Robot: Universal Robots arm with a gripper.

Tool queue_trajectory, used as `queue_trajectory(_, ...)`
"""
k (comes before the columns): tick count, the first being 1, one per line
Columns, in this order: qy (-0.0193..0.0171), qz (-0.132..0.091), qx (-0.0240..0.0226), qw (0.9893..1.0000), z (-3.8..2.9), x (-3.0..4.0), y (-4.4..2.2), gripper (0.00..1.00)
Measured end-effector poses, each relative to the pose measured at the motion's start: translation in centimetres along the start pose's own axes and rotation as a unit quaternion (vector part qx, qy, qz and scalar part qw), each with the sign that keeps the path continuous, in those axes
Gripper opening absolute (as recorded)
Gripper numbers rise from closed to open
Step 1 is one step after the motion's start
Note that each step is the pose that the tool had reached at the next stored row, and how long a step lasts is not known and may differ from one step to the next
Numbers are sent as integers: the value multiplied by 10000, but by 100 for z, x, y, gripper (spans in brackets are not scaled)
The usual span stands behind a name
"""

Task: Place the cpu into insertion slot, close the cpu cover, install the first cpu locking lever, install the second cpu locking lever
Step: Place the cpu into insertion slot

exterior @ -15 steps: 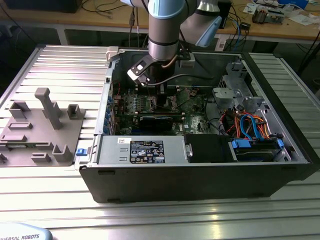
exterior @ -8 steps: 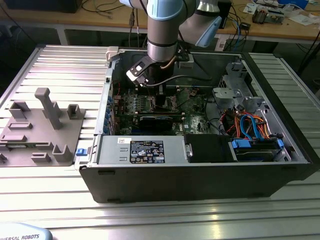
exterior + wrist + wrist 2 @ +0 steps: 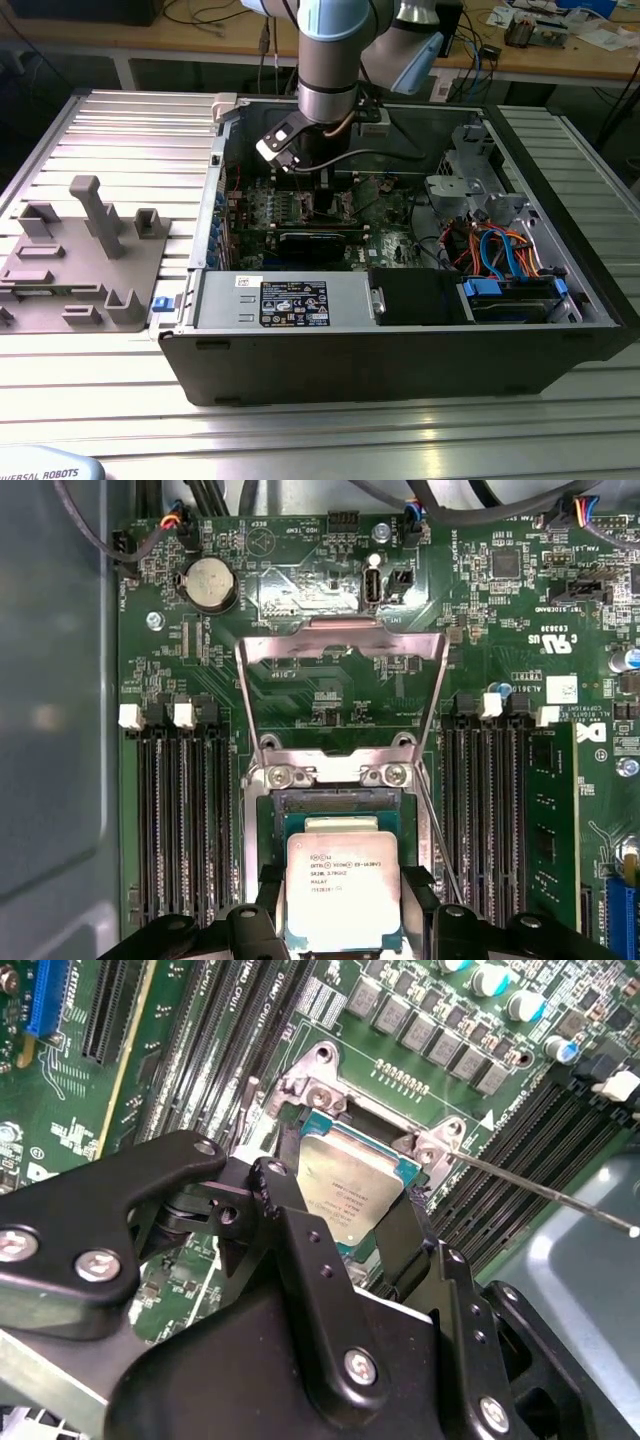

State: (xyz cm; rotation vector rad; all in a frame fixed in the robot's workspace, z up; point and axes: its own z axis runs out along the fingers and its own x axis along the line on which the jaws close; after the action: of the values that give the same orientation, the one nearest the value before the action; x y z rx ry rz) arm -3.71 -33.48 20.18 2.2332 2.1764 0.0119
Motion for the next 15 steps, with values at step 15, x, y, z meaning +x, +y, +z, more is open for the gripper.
queue_trajectory(15,-7,71,-1,10000,20,40,43,54)
